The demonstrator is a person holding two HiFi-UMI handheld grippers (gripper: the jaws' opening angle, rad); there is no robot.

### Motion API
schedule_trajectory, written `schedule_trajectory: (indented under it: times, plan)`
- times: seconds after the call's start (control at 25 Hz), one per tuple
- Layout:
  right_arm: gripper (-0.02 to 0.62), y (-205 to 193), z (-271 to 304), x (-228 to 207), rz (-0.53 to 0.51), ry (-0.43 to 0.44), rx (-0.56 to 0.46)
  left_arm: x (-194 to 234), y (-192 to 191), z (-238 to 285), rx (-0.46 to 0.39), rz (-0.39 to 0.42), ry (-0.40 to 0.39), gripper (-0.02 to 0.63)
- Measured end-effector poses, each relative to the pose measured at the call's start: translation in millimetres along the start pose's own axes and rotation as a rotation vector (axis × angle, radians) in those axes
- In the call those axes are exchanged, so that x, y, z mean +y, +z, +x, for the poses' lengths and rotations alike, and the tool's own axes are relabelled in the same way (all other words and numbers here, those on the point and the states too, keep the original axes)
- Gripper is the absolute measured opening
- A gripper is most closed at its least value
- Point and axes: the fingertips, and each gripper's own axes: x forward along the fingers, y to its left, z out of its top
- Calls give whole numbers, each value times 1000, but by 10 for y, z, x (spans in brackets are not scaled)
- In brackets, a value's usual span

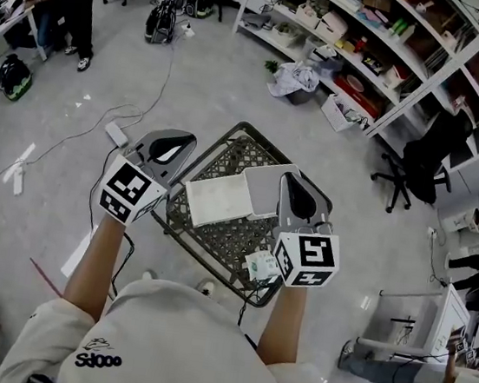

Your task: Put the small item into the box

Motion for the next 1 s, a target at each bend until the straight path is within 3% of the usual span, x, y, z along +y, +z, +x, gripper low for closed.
schedule_trajectory:
  times: [0.2, 0.4, 1.0]
  plan:
    - [11, 195, -80, 60, -51, 20, -19, -45, 238, -39, -51, 24, -18, 5]
    - [11, 258, -121, 12, -34, 31, -32, -98, 388, -63, -70, 42, -19, 5]
    - [11, 193, -37, 77, -47, 45, -16, -76, 303, -102, -57, 40, -18, 5]
